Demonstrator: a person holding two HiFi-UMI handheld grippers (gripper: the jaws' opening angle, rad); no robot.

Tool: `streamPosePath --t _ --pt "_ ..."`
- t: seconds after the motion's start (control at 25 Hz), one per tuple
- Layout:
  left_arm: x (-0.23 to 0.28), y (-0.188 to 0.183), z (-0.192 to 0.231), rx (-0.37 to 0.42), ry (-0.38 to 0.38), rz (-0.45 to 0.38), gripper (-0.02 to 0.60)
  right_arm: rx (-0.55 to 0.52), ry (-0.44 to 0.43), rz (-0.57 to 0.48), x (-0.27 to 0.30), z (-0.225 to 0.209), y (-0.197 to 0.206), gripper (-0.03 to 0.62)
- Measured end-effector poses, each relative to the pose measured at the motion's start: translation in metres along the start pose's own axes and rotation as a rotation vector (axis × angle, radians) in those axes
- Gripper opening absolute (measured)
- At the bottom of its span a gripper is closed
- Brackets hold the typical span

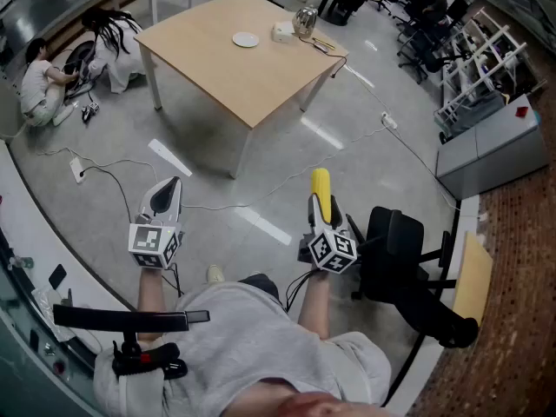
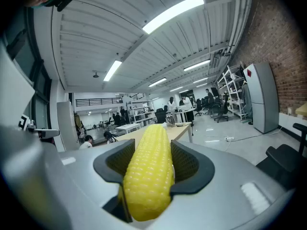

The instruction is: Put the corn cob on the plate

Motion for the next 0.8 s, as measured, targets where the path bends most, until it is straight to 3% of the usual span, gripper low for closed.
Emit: streamPosePath --t 0.48,0.8 --pt "0.001 -0.001 -0.008 -0.009 0.037 -0.024 0.02 0.006 0.012 -0.039 -0.02 -0.005 -0.012 0.242" --pt "0.023 -0.011 -0.028 -0.015 0.134 -0.025 0.02 -0.007 0.109 -0.059 -0.049 -0.022 -0.024 0.242"
Point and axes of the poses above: the fingertips, and each gripper's own axes: x forward along the fingers, z to its left, y out of its underside, the point moved 8 cm from there along -x, backward along the fingers, and after that the axes turned 9 degrees about x, right-handed, at the moved point
